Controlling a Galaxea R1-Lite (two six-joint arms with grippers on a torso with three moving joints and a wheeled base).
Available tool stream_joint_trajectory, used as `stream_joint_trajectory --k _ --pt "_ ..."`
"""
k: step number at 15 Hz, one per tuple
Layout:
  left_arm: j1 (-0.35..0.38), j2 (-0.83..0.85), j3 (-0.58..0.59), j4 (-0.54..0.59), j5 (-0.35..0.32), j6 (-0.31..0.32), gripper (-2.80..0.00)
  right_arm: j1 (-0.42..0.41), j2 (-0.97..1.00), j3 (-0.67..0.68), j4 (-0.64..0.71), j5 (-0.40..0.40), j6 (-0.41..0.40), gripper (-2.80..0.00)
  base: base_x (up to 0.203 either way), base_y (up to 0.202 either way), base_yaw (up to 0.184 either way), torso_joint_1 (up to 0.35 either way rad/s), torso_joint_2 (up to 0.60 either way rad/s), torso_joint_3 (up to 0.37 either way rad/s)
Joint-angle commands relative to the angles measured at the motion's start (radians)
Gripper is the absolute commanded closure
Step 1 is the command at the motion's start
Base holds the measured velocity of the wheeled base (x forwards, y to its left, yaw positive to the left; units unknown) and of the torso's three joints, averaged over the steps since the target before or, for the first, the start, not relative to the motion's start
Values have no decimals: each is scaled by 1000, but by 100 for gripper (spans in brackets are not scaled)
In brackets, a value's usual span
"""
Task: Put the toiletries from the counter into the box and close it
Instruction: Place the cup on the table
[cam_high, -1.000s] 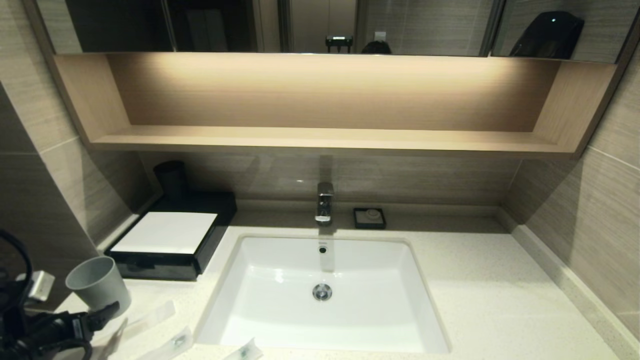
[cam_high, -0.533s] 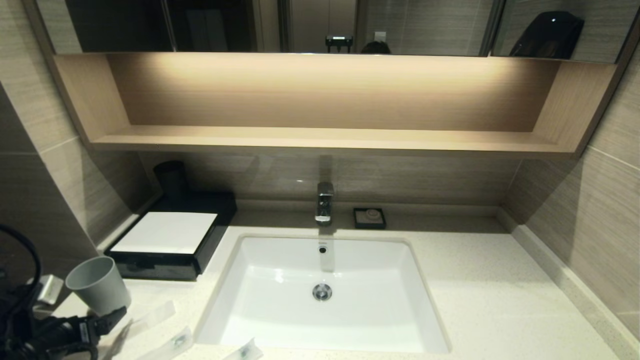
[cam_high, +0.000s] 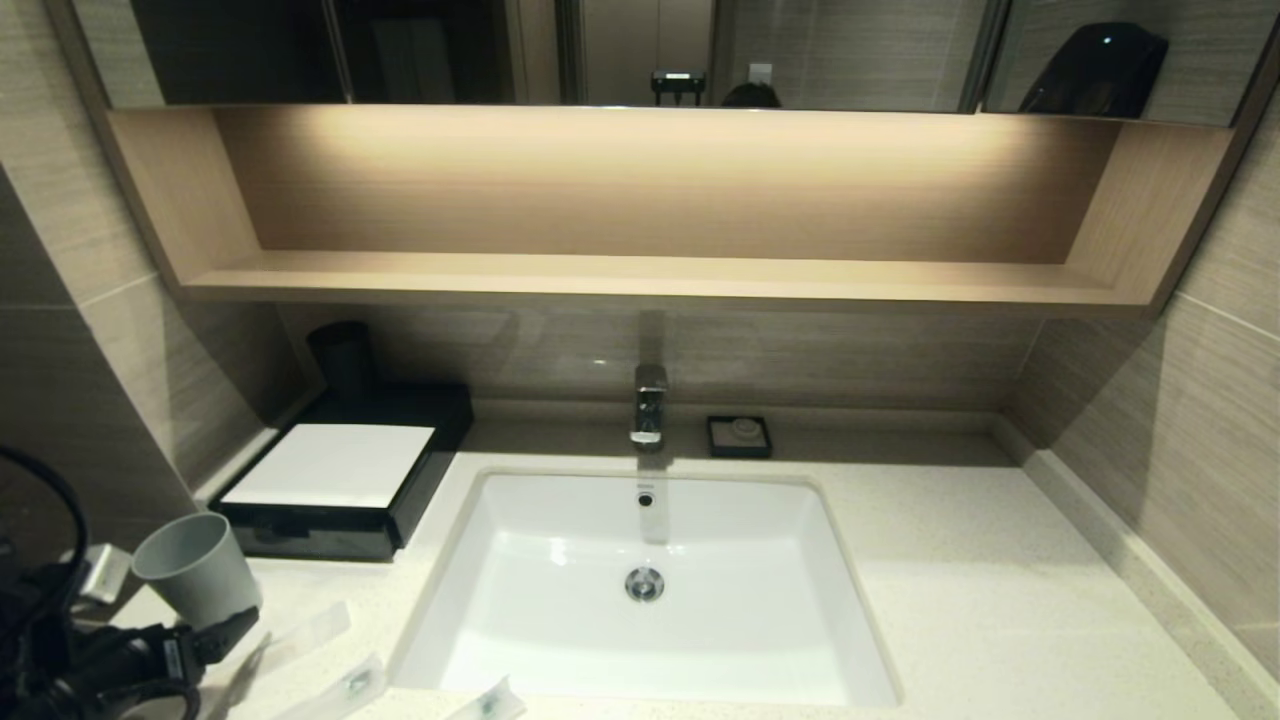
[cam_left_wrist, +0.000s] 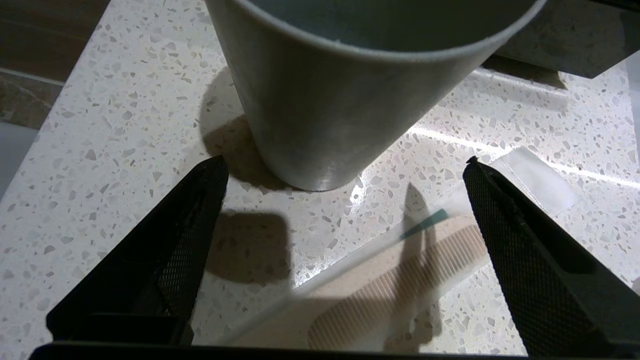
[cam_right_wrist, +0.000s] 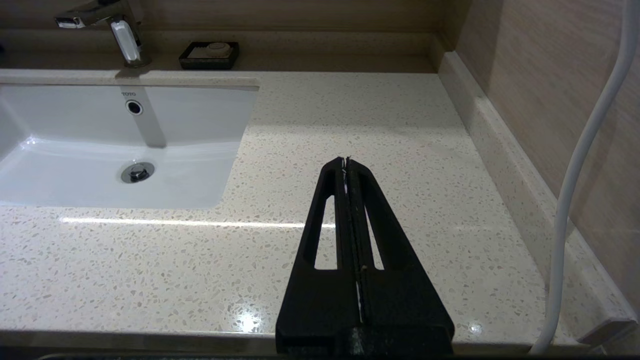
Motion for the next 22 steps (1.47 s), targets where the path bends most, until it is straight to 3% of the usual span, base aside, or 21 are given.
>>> stream_joint_trajectory --k 1,8,22 --pt "-1 1 -22 -9 -2 -2 -280 0 0 0 0 0 0 0 0 0 0 0 0 0" --pt "-35 12 -45 -9 4 -8 -280 0 0 0 0 0 0 0 0 0 0 0 0 0" --pt "-36 51 -112 -9 9 -8 -280 0 0 0 0 1 0 0 0 0 0 0 0 0"
